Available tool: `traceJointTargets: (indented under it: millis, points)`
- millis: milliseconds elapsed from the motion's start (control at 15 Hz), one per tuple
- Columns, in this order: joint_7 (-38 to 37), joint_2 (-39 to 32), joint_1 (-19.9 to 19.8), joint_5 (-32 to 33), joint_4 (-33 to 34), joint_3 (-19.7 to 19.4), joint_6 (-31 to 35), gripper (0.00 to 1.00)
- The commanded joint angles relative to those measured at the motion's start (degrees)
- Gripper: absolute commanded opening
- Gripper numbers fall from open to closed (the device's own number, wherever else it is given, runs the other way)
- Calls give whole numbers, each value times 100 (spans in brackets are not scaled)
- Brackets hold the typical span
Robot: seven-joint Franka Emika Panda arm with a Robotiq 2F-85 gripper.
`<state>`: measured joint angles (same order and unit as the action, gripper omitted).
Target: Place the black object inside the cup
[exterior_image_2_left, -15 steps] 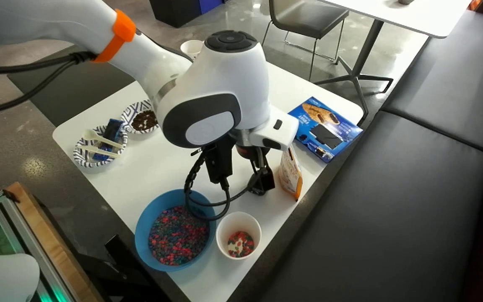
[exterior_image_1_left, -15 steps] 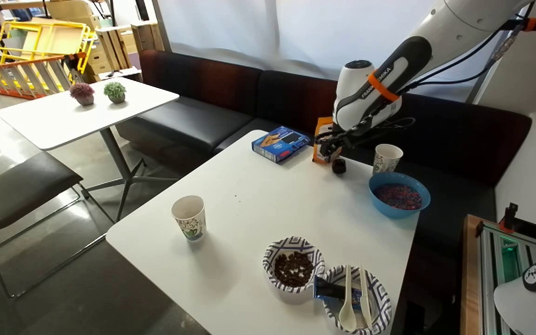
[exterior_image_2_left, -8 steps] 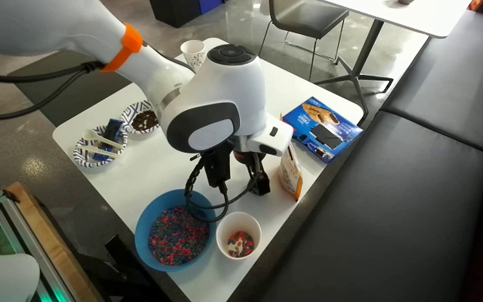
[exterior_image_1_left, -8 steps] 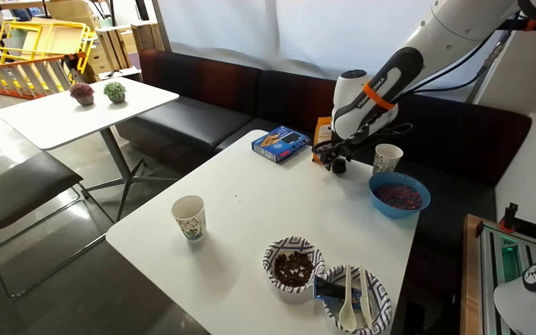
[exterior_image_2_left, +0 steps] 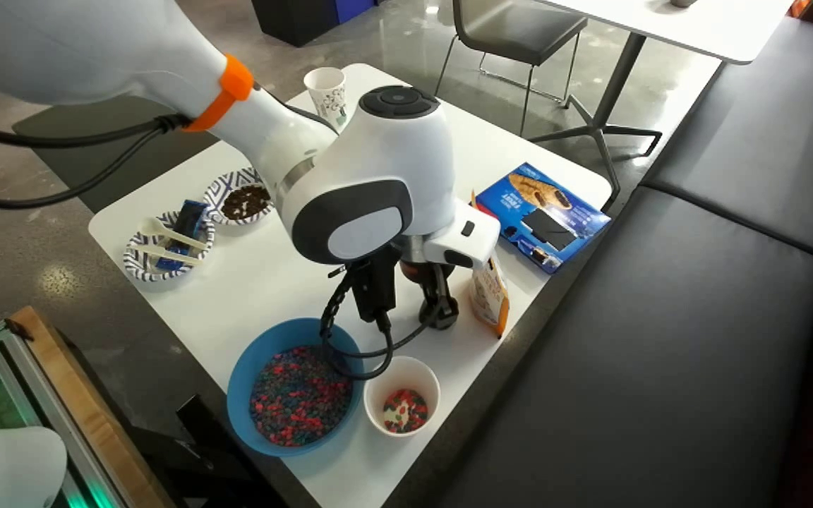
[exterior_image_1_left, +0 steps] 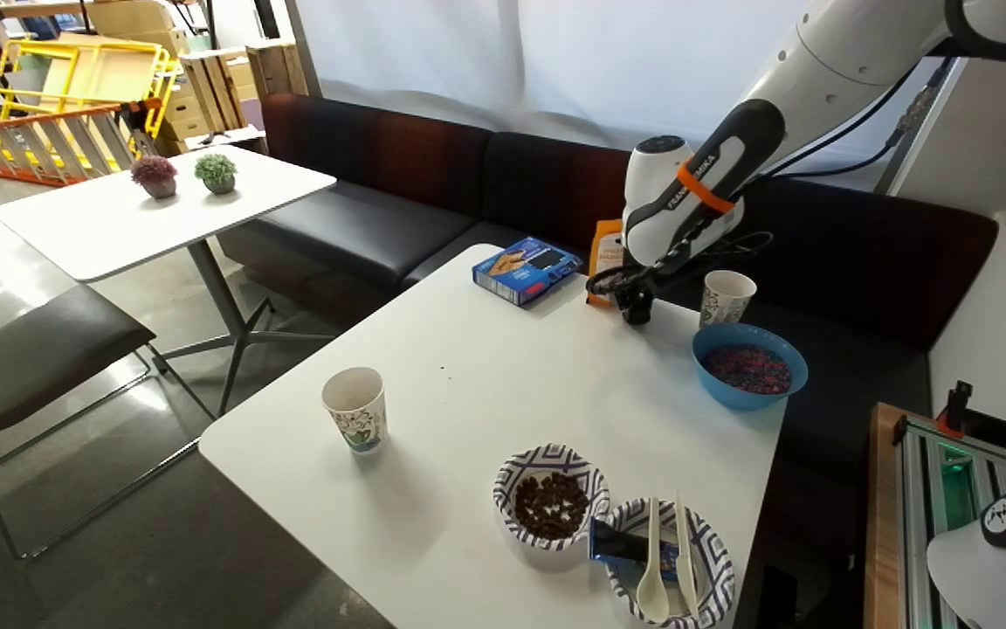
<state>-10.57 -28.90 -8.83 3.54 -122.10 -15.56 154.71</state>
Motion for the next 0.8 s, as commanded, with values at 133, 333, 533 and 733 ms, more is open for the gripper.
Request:
traceJointTargets:
  millis: [133, 333, 533, 733]
  points:
    - [-190, 689, 355, 155, -494, -110, -14, 15]
    - [-110, 1448, 584, 436, -901, -93, 281, 15]
    - [350, 2179, 607, 514, -1112, 289, 397, 15]
    - [893, 2639, 643, 345, -1095, 797, 343, 15]
